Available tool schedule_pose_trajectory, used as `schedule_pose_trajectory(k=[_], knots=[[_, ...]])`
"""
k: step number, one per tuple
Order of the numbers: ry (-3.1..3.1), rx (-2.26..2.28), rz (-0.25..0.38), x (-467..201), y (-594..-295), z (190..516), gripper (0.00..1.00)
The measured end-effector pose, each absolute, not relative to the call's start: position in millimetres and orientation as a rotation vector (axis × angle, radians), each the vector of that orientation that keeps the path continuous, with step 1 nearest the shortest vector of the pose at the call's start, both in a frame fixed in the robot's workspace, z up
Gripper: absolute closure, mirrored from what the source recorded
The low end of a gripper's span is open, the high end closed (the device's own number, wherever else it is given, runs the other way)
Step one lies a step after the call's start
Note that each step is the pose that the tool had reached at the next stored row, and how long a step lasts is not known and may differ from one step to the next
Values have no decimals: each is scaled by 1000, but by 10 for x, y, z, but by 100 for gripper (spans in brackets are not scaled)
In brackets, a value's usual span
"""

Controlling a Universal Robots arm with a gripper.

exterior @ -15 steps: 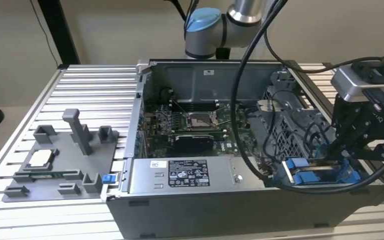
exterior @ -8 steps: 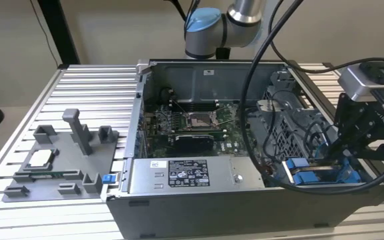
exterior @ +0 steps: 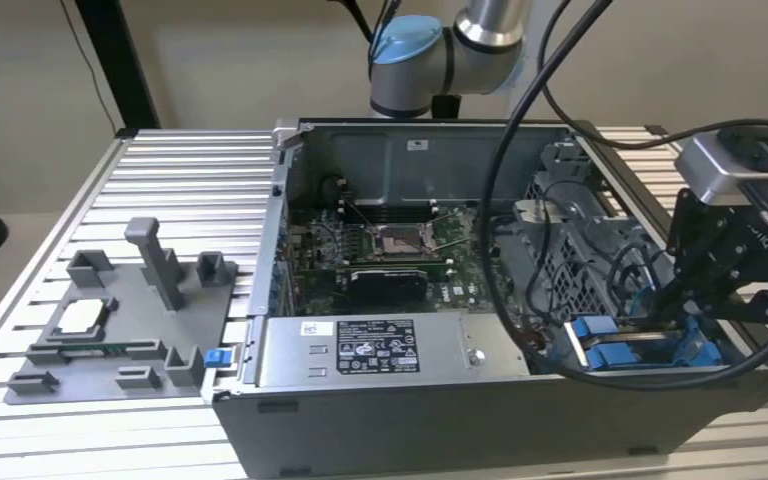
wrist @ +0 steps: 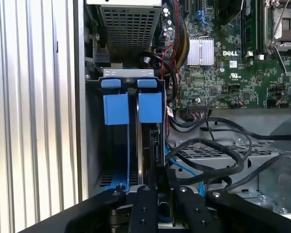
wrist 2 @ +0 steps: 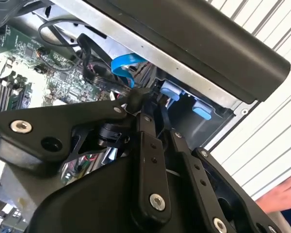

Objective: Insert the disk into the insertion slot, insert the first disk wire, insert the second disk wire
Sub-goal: 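Insert the first disk wire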

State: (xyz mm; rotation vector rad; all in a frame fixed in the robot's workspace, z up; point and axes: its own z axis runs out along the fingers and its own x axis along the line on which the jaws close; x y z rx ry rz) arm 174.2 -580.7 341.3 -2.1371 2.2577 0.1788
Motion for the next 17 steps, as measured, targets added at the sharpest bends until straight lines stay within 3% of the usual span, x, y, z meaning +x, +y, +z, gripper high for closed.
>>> schedule_pose_trajectory(k=[17], knots=[[2284,-2118,199,1743,-5817,3382,100]])
